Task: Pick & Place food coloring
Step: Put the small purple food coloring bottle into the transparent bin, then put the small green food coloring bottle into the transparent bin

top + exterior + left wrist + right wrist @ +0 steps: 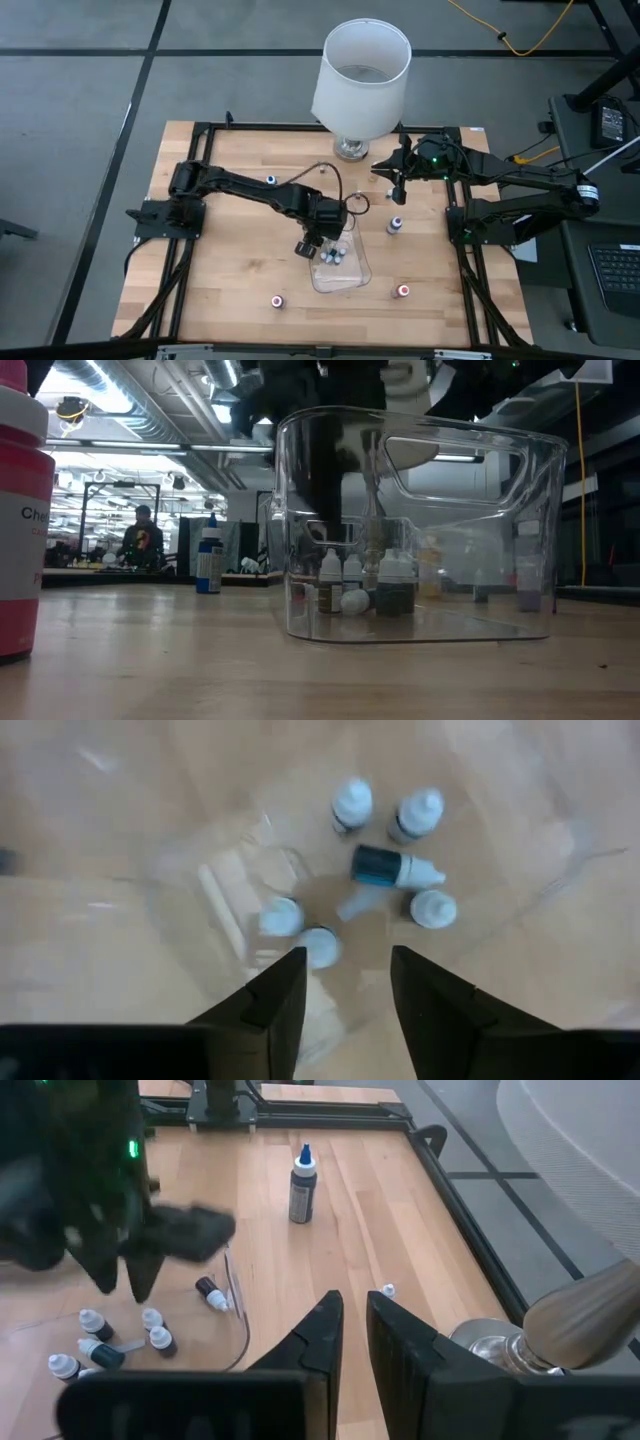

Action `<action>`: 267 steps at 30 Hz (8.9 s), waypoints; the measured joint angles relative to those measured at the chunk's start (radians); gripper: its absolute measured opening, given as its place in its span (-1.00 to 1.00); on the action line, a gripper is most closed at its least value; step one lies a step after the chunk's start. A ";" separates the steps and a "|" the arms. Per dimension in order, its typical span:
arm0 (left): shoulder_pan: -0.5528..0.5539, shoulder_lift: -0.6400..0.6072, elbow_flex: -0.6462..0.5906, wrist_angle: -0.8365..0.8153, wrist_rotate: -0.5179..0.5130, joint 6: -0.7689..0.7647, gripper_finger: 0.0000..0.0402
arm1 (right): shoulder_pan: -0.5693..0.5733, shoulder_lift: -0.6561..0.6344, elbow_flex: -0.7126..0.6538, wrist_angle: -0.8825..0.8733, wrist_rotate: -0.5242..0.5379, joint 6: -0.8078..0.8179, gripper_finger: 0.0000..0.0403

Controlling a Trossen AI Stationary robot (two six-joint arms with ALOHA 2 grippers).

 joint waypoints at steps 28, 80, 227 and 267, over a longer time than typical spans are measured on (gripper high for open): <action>0.419 -0.235 -0.265 0.223 -0.132 -0.377 -0.31 | 0.000 0.000 0.000 0.000 0.000 -0.025 -0.74; 0.636 -0.156 -0.403 0.516 0.169 -0.407 -0.16 | 0.000 0.000 0.000 -0.002 0.016 0.080 -0.74; -0.063 0.079 -0.052 0.525 0.186 -0.138 -0.68 | 0.001 0.037 0.001 -0.022 0.043 -0.024 -0.74; -0.092 0.031 -0.052 0.431 -0.019 -0.070 -0.29 | 0.012 0.084 0.001 -0.029 -0.010 -0.026 -0.74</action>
